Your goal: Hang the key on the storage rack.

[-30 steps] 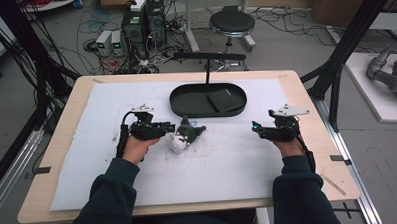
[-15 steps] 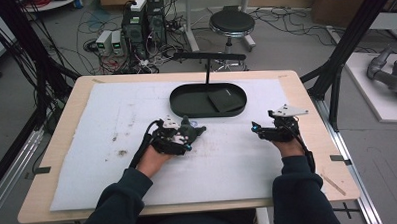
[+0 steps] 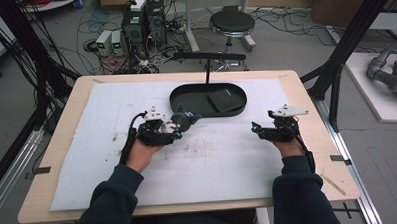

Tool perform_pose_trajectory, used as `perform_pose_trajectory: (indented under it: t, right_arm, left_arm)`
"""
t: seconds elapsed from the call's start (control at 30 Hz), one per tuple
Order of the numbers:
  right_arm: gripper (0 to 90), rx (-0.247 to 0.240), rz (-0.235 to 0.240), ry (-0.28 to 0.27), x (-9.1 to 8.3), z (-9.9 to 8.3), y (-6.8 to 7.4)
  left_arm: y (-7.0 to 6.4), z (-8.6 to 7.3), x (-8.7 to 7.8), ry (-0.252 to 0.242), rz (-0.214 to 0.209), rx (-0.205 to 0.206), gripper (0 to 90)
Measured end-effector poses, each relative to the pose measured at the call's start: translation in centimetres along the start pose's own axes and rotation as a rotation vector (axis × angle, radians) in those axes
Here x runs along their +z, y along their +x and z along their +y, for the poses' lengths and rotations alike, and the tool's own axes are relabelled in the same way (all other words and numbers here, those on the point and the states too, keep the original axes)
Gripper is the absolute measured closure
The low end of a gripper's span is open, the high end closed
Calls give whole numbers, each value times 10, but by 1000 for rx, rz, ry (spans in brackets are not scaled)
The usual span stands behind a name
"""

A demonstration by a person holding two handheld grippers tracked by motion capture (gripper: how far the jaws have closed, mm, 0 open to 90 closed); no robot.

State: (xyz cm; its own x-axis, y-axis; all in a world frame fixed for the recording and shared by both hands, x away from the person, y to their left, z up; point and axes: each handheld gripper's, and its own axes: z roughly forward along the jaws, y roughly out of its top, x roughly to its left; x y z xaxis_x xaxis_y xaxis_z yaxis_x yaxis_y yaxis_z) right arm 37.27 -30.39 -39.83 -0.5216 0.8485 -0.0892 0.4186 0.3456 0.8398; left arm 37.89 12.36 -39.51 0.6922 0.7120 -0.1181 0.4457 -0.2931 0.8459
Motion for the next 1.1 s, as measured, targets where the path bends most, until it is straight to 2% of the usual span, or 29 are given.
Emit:
perform_pose_trajectory:
  t: [0.27,0.5,0.67,0.8,0.97,1.1]
  right_arm:
    - [219,7,4,-10,0,1,0]
    - [219,8,5,-13,0,1,-1]
    - [219,11,7,-20,-1,2,-1]
    - [219,15,10,-23,-1,2,-1]
    - [219,16,11,-25,-2,3,-1]
    - [220,17,11,-26,-1,3,-1]
  left_arm:
    - [25,35,-33,-163,13,-7,469]
    - [43,63,-37,-222,12,-41,469]
    - [54,80,-34,-219,4,-68,469]
    - [58,90,-29,-208,3,-67,469]
    - [61,98,-22,-210,3,-76,469]
    - [64,98,-16,-198,6,-93,469]
